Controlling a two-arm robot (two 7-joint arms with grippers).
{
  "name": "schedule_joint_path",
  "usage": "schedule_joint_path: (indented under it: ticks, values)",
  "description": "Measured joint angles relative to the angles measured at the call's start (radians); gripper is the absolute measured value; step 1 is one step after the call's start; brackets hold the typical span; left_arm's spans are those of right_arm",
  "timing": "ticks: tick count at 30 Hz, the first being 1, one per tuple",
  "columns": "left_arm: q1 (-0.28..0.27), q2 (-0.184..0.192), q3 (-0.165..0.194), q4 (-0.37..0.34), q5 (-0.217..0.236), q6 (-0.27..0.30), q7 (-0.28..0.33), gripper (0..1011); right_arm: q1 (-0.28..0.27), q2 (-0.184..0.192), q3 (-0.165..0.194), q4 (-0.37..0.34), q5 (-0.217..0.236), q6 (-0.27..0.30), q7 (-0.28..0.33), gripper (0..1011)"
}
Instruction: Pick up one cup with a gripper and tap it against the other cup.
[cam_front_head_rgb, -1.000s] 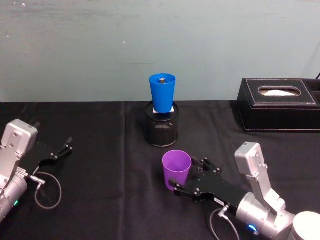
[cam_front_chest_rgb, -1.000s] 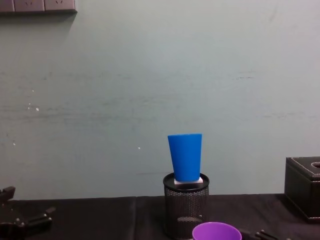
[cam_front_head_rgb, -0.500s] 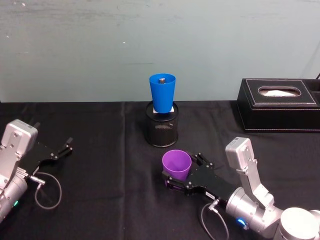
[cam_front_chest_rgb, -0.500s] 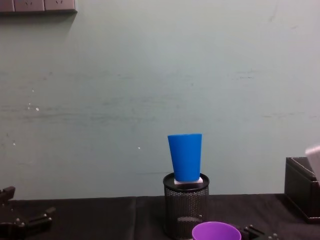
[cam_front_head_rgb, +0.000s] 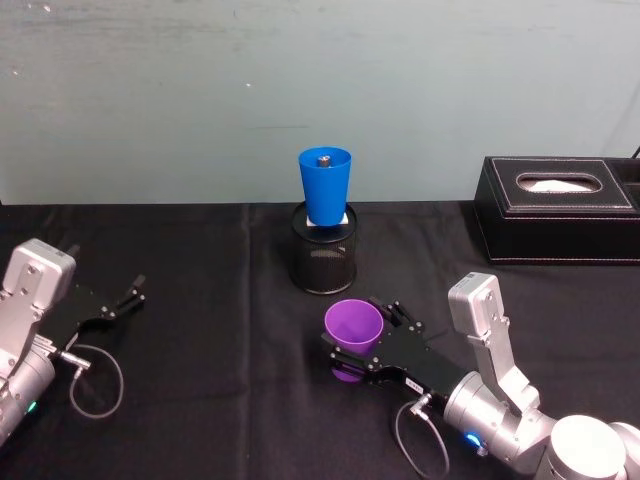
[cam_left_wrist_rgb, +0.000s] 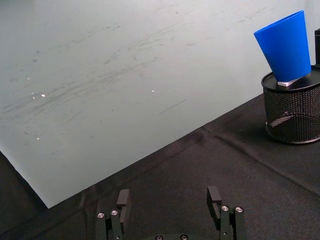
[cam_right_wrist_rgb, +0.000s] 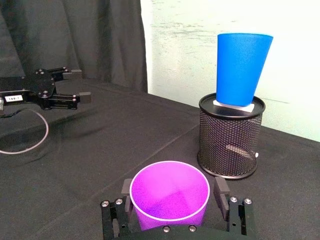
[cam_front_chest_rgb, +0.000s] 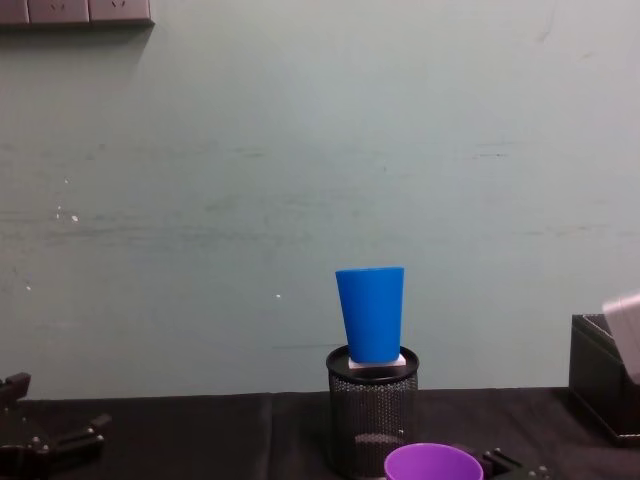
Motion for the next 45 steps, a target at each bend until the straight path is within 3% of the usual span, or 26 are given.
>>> schedule_joint_path:
  ticks: [16,25,34,40,45]
  values:
    - [0.0,0.0,0.0,0.0,0.0,0.0,0.0,1000,-0.002,-0.012,0.009,0.012,0.005,-0.008,0.013,997]
    - [0.0,0.0,0.0,0.0,0.0,0.0,0.0,1000,-0.001,-0.011,0.008,0.011,0.005,-0.007,0.013,805]
    - [0.0,0.0,0.0,0.0,0.0,0.0,0.0,1000,-0.001,-0.01,0.007,0.01,0.005,-0.006,0.012,751]
    - [0.0,0.0,0.0,0.0,0.0,0.0,0.0,1000,-0.019,0.015,0.013,-0.073,-0.015,0.04,0.001,731]
    - [0.0,0.0,0.0,0.0,0.0,0.0,0.0,1000,-0.035,0.041,0.022,-0.177,-0.013,0.112,-0.005,728]
